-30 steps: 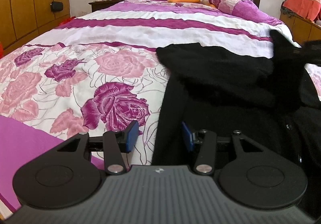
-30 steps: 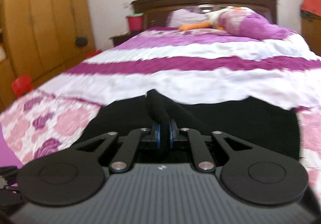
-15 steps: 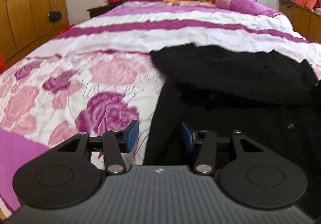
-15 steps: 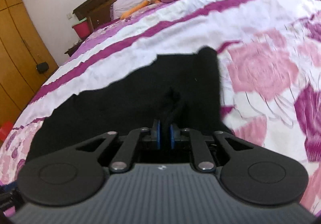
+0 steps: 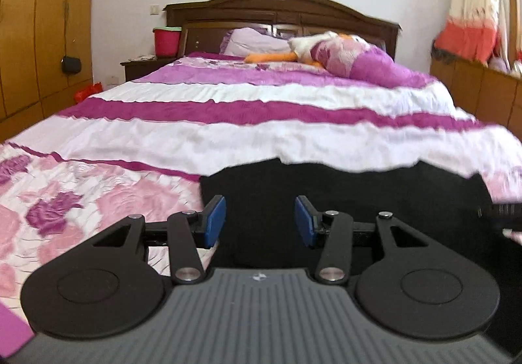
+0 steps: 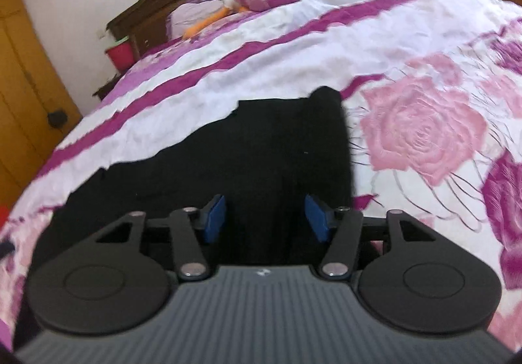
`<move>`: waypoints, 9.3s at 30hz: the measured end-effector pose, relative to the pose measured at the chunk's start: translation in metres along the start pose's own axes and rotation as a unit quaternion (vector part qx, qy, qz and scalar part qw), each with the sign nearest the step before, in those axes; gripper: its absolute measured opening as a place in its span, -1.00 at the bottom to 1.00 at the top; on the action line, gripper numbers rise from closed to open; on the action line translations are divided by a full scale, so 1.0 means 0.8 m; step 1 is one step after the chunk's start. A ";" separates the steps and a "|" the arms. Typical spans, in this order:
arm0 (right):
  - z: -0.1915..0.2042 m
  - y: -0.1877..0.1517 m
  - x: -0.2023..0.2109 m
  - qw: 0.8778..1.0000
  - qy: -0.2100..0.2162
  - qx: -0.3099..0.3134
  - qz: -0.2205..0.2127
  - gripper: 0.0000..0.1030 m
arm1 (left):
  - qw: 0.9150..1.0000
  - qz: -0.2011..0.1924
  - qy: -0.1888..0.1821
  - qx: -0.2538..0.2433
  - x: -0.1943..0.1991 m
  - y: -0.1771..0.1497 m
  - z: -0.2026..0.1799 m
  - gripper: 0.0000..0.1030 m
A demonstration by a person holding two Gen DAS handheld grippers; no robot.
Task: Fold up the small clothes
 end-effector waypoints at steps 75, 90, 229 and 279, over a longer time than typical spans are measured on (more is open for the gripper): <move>-0.068 -0.195 0.268 0.998 -0.011 0.015 0.052 -0.16 | 0.981 0.171 -0.070 0.051 0.206 -0.218 0.054 0.11; -0.061 -0.224 0.250 0.997 0.035 -0.008 0.066 -0.01 | 0.978 0.170 -0.101 0.072 0.198 -0.232 0.044 0.14; -0.015 0.104 -0.050 0.986 0.105 -0.124 -0.041 -0.70 | 0.969 0.060 -0.113 0.210 -0.184 0.067 0.014 -0.62; -0.018 0.044 0.156 0.993 0.098 -0.068 -0.005 -0.05 | 0.988 0.141 -0.034 0.053 0.021 0.015 0.064 -0.36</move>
Point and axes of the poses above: each gripper's, at about its wrist camera, not at the fingertips, and x roughly against the way its jaws point, z to its left, y to its top, the point moved 7 cm from there along -x, roughly the way its jaws point, and after that the axes turned 1 degree about z, right-handed, at the moved point
